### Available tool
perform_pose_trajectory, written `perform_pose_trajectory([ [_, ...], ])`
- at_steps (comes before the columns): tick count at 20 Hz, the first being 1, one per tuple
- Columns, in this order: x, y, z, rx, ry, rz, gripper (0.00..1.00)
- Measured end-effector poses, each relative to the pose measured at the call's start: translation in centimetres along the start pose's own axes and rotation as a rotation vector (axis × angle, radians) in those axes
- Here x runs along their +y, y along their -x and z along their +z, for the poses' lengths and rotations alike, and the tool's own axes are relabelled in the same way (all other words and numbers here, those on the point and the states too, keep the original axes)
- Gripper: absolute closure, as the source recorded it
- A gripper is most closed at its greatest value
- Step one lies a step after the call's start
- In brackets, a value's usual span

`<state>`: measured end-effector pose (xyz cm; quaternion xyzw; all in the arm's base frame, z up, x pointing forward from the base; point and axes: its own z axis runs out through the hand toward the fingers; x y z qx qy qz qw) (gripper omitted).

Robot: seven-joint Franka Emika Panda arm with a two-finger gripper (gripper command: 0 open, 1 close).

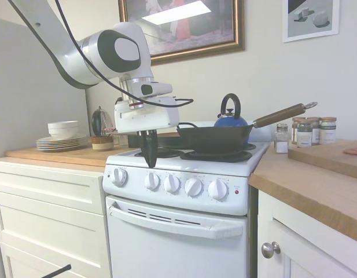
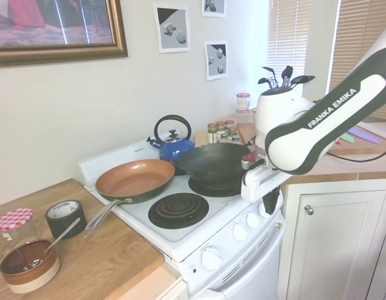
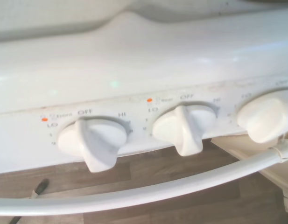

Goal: Turn on the stove on the top right

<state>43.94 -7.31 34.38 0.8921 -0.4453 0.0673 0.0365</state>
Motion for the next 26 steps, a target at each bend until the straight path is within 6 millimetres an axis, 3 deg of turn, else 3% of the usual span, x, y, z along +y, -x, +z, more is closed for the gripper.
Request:
perform_pose_trajectory([
  [8,0.6,0.3,-1.2,0.007,-0.025,0.003,0.00],
  [26,1.6,0.1,-1.4,-0.014,-0.046,0.018,0.00],
])
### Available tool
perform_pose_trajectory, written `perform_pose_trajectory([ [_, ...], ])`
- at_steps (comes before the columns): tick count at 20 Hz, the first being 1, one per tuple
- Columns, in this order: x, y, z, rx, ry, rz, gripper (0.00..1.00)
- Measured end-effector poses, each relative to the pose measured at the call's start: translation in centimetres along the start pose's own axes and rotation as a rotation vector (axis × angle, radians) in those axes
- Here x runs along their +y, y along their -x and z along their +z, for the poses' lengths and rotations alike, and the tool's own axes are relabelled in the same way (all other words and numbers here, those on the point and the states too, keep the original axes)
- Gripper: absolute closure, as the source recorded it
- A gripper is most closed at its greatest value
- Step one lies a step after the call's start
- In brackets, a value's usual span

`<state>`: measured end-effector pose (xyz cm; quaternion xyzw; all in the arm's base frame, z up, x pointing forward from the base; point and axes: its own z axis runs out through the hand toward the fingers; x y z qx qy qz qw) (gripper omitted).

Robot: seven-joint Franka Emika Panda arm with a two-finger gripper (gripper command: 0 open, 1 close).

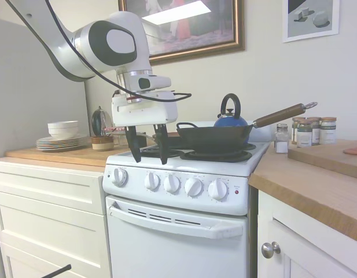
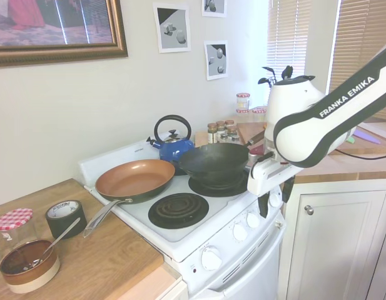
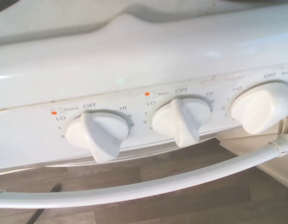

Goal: Turn on the stove on the top right

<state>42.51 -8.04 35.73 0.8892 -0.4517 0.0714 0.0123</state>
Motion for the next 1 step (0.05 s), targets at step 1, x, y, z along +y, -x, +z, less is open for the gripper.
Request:
perform_pose_trajectory([
  [1,0.02,-0.03,-0.06,-0.001,-0.003,0.000,0.00],
])
